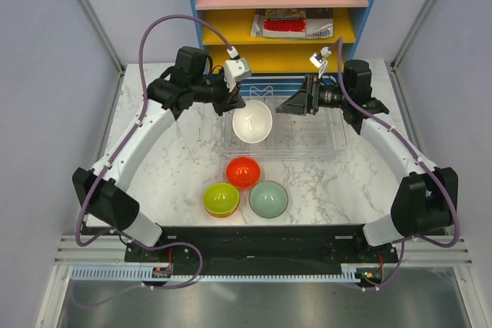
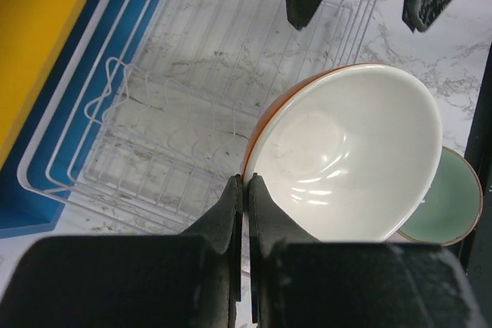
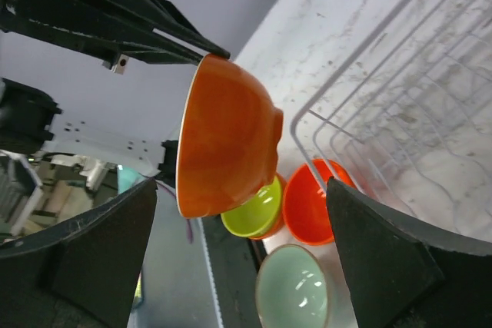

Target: Load the bowls into the dish rack

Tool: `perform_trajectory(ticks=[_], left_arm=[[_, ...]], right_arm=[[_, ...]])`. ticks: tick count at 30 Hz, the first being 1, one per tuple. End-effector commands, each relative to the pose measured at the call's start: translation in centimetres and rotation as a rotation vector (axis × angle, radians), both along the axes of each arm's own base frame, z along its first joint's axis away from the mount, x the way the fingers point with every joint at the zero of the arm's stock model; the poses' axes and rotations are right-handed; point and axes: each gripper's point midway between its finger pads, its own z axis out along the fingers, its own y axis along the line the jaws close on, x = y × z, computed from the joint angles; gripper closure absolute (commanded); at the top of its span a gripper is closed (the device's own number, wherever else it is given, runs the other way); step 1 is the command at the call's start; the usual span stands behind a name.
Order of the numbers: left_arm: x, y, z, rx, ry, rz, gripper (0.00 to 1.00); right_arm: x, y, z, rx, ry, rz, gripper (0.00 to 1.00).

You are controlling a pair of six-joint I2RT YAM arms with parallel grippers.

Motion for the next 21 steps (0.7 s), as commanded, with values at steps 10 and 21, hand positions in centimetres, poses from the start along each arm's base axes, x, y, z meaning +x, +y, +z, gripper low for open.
perform_trajectory(ticks=[10,21], left_arm=[[2.4,-2.1,5.0,-0.107,-0.118,-0.055,0.98],[2.1,-2.4,5.5,-0.125,-0.110,-0.067,0.98]], right_arm=[[-2.1,1.7,3.2,0.238,0.006,0.148,0.02],[-1.3,3.2,0.1,0.142,0.004,0.120,0.02]])
